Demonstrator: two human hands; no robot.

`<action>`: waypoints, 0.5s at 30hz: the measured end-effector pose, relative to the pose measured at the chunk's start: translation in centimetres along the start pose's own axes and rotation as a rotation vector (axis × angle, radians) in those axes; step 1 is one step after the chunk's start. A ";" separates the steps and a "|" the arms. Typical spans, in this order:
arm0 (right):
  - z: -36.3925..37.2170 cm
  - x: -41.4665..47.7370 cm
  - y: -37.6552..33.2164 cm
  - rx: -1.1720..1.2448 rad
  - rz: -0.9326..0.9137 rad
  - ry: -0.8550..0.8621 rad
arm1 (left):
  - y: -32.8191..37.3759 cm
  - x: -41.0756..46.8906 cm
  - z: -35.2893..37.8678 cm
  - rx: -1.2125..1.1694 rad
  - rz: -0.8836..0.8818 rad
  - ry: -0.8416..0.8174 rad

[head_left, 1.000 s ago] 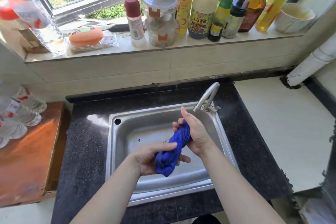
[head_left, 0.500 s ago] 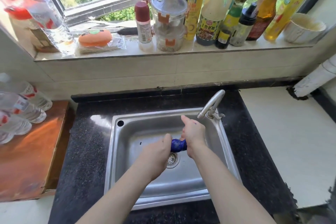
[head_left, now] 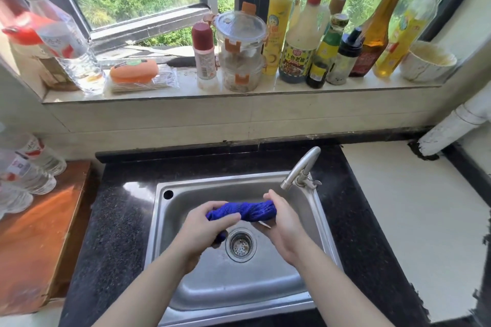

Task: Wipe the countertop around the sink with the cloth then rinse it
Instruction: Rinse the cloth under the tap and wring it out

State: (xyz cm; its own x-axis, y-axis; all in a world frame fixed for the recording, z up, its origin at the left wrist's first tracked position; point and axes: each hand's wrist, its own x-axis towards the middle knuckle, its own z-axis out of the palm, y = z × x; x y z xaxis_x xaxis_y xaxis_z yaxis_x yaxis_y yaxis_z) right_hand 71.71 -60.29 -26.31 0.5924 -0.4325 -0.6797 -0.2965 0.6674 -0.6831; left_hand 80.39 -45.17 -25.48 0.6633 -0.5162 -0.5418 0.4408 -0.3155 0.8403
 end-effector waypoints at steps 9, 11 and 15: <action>-1.8 -3.3 0.3 -0.668 -0.433 -0.112 | 2.6 -0.8 0.5 -0.251 -0.188 -0.056; -1.7 -3.0 0.7 -0.852 -0.625 -0.116 | 2.8 -0.9 1.0 -0.235 -0.173 -0.065; -1.7 -0.9 1.3 -1.291 -0.795 0.031 | 1.9 -0.5 2.1 0.141 0.171 0.110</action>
State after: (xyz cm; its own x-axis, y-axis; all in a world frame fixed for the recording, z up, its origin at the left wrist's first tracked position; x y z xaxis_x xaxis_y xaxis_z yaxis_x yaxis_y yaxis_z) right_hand 69.53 -60.05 -26.99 0.8993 -0.4366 -0.0270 -0.3603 -0.7044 -0.6116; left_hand 79.64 -47.14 -23.57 0.7863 -0.4844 -0.3835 0.2329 -0.3425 0.9102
